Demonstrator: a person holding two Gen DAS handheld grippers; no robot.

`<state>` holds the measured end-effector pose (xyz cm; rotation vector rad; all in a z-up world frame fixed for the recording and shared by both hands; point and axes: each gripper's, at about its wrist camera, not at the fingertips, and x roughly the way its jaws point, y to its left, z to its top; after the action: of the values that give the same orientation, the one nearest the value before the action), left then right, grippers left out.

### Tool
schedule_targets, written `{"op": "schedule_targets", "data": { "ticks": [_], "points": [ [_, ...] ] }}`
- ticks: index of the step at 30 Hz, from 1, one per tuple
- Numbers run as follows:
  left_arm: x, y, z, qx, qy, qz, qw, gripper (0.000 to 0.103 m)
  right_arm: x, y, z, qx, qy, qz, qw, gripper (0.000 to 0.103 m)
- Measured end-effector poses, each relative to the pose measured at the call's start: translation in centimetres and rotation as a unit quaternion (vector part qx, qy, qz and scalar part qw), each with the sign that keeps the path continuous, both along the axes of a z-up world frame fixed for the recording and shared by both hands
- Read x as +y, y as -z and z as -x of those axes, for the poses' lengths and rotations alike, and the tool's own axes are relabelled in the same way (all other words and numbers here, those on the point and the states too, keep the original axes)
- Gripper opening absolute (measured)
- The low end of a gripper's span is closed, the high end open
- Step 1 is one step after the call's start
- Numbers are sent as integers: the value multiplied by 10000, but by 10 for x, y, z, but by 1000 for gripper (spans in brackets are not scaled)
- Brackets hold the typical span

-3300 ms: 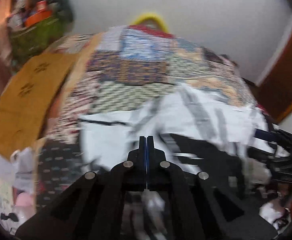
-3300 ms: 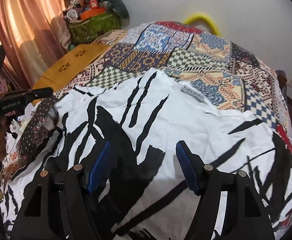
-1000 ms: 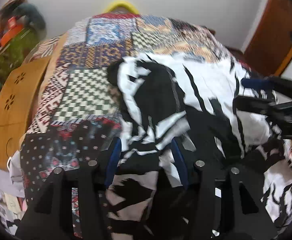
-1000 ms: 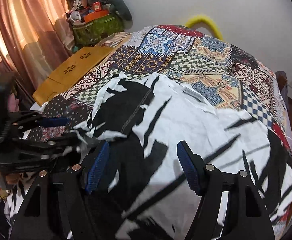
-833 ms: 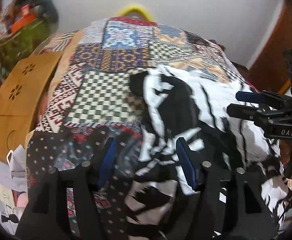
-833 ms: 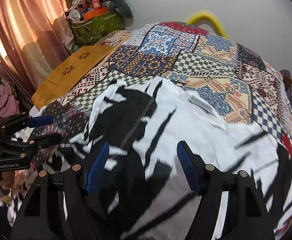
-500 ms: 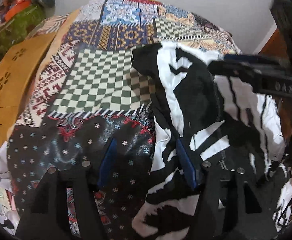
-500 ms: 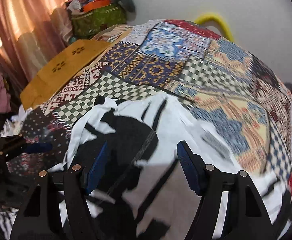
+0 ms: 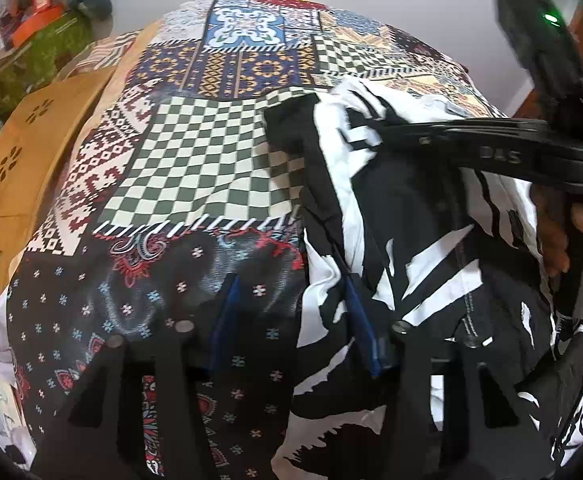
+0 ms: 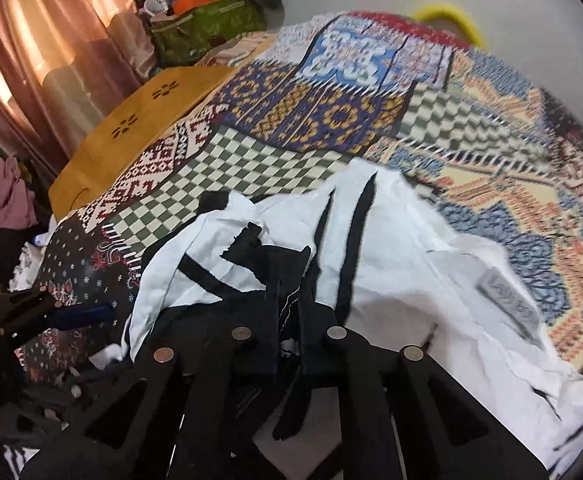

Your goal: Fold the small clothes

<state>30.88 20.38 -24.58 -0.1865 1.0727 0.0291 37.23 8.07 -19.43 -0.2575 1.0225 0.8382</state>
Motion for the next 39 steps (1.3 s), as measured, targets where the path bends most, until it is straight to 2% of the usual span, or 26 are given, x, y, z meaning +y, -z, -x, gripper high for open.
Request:
{"op": "schedule_targets", "data": {
  "ticks": [4, 8, 16, 20, 22, 23, 25, 27, 29, 32, 34, 39],
  "points": [
    [8, 5, 2, 49, -252, 142, 9996, 53, -13, -4, -1, -306, 259, 178, 9990, 5],
    [7, 6, 6, 43, -455, -42, 9989, 55, -19, 4, 4, -400, 397, 396, 9976, 5],
    [19, 6, 18, 309, -839, -295, 9956, 57, -28, -13, 9, -538, 525, 452, 9961, 7],
    [32, 6, 26, 497, -940, 54, 9943, 58, -38, -24, 19, -667, 562, 503, 9949, 8],
    [32, 2, 29, 563, -990, -144, 9934, 57, -43, -31, 21, -802, 661, 498, 9933, 8],
    [30, -1, 30, 572, -987, -260, 9931, 57, -48, -36, 23, -947, 755, 533, 9912, 13],
    [28, -7, 32, 530, -935, -334, 9936, 57, -53, -43, 23, -1052, 873, 490, 9894, 14],
    [26, -17, 32, 385, -875, -337, 9949, 57, -58, -49, 24, -794, 791, 195, 9935, 17],
    [20, -30, 30, 203, -775, -395, 9960, 57, -55, -50, 29, -518, 569, -3, 9970, 24],
    [6, -37, 22, 57, -542, -401, 9977, 61, -42, -43, 41, -282, 186, -40, 9994, 25],
    [-1, -34, 15, 50, -446, -370, 9983, 65, -29, -33, 48, -93, -89, 11, 9999, 28],
    [-3, -4, -4, 358, -559, -425, 9969, 65, -9, -1, 57, -55, -452, 408, 9981, 32]
  ]
}}
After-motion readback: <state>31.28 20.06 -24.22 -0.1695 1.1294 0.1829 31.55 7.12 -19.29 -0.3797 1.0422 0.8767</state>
